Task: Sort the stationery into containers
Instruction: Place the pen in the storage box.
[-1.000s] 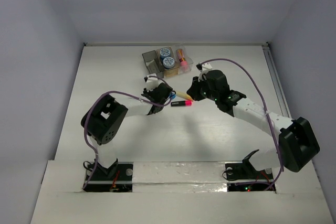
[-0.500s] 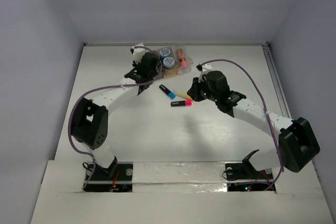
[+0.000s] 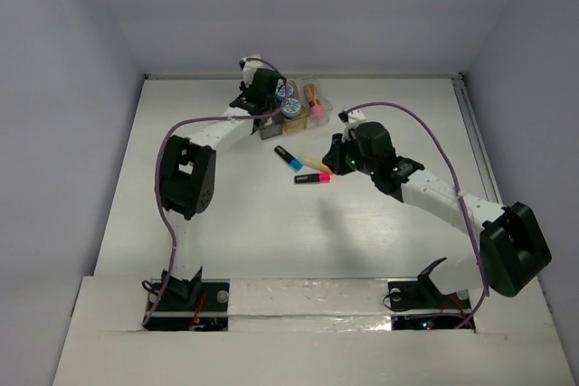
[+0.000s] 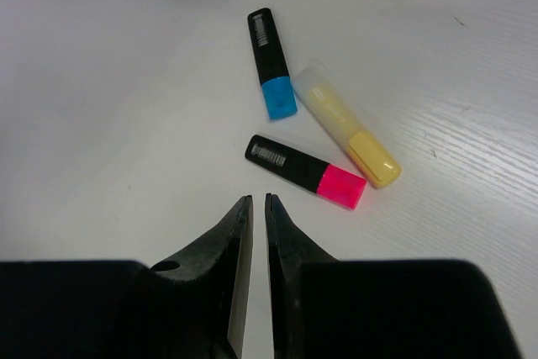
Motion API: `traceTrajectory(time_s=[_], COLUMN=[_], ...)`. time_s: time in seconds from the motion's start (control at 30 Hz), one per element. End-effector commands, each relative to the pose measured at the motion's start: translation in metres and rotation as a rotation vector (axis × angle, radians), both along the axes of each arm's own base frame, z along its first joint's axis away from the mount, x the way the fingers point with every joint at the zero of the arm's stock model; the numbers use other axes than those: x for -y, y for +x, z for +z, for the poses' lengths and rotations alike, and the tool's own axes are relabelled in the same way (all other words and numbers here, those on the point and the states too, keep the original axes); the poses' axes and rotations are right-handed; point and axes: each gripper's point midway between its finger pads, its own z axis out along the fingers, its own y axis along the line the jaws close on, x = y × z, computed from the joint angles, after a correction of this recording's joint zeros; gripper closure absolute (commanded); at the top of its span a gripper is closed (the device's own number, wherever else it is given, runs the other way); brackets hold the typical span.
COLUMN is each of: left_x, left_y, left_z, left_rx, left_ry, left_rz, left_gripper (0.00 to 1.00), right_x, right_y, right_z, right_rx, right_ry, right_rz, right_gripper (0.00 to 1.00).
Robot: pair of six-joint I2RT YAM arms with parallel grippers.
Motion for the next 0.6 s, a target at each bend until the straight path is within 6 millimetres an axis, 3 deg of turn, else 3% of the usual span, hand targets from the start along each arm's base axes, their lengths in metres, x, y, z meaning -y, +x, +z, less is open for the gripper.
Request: traceTrajectory(time_s=[0.0, 0.33, 0.57], left_x=[0.003, 0.002, 0.004], left_y=[0.017, 0.036, 0.032], left_z=[0.021, 0.003, -0.003], left_rx=[0.054, 0.048, 0.037], left_ry=[0.017, 0.019, 0.012], left_rz=[-0.018, -0.015, -0.033], left_gripper=[1.0, 0.99, 0.77], right_x=[-0.009, -0.007, -0.007], right_y=[0.003, 0.004, 0.005], right_z=[0.006, 0.001, -0.002], right_rx=[0.031, 0.026, 0.021], right_ry=[0.027, 0.013, 0.0], right_rz=[0.019, 0.015, 0.014], right_gripper=[0.82, 0.82, 0.81])
